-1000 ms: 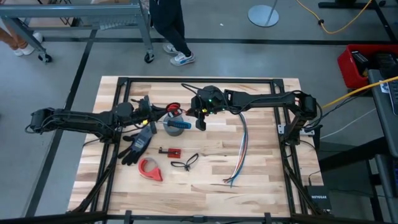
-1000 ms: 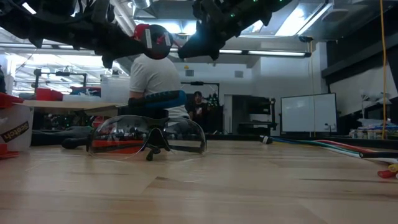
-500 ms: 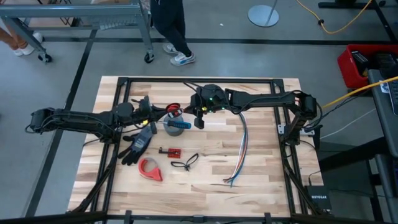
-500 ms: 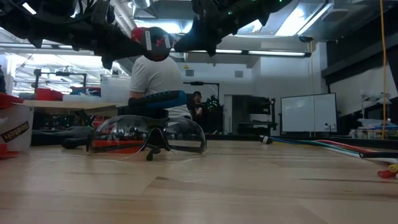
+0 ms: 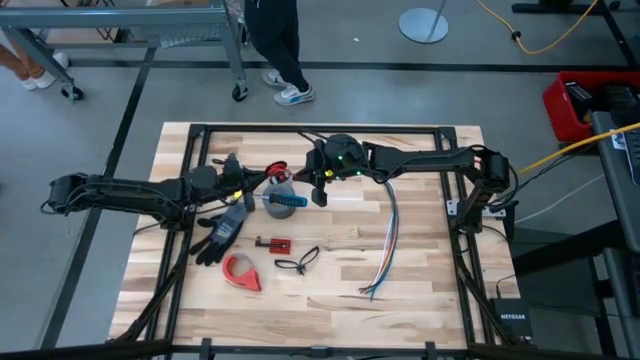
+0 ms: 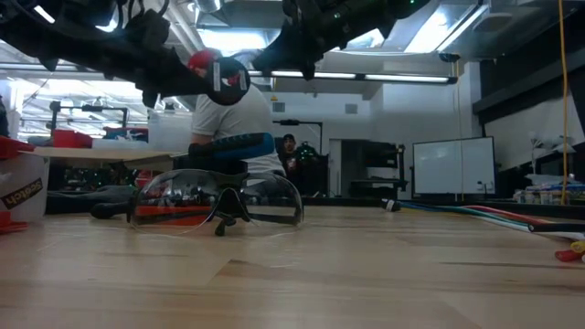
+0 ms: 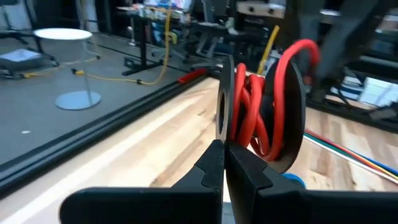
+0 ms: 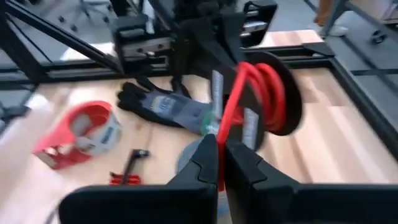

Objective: Coil cords
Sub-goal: Uncoil the red wire from the black spool

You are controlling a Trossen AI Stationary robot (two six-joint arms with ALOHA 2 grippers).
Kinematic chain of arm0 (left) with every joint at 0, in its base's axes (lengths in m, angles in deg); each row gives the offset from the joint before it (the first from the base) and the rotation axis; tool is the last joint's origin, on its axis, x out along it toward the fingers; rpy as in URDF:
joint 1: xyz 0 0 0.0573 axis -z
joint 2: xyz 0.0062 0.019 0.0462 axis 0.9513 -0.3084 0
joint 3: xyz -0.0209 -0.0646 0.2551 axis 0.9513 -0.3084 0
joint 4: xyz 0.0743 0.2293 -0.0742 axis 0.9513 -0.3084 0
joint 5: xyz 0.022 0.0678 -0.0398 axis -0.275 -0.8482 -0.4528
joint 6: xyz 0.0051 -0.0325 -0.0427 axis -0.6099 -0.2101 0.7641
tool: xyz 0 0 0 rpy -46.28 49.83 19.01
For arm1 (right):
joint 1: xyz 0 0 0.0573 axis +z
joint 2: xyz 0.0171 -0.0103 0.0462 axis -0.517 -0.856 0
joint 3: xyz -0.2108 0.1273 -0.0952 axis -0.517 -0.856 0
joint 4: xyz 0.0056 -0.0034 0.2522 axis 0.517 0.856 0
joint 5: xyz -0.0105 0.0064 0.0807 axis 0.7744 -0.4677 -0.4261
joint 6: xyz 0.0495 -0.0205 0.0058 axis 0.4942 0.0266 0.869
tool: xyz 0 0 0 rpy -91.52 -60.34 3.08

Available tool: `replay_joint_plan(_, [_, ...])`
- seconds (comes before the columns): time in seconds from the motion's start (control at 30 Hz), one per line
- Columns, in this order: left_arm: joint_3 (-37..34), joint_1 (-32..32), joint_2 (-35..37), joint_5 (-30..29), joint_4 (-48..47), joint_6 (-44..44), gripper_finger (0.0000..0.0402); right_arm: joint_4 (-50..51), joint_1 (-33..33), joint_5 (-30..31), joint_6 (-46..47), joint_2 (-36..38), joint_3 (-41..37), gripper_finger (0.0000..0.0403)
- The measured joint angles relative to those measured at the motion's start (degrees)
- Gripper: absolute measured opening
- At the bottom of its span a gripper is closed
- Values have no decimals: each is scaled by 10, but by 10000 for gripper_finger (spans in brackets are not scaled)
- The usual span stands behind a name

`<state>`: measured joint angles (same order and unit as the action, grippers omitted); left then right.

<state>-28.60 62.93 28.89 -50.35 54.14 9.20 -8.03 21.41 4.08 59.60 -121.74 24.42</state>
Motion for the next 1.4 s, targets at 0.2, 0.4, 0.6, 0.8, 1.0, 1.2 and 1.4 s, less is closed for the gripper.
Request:
replay_joint_plan(0.2, [0,-14,0,-4,30,-1,0,-25,14,-31,16,0,0,8])
replay_joint_plan(0.4, [0,-19,0,3,72,-17,0,-61,40,-12,15,0,1,8])
replay_joint_plan(0.6, [0,-11,0,15,76,1,0,-107,39,21,29,0,1,8])
replay_joint_plan(0.8, [0,-7,0,18,77,1,0,-134,38,23,49,0,1,8])
replay_joint_plan(1.0, [0,-7,0,19,101,1,0,-188,38,17,75,-23,1,8])
replay_joint_plan(1.2, [0,-7,-1,-4,113,1,0,-213,43,-21,118,-54,1,8])
replay_joint_plan(1.4, [0,-8,1,-27,138,-21,0,-173,61,-7,118,-65,1,8])
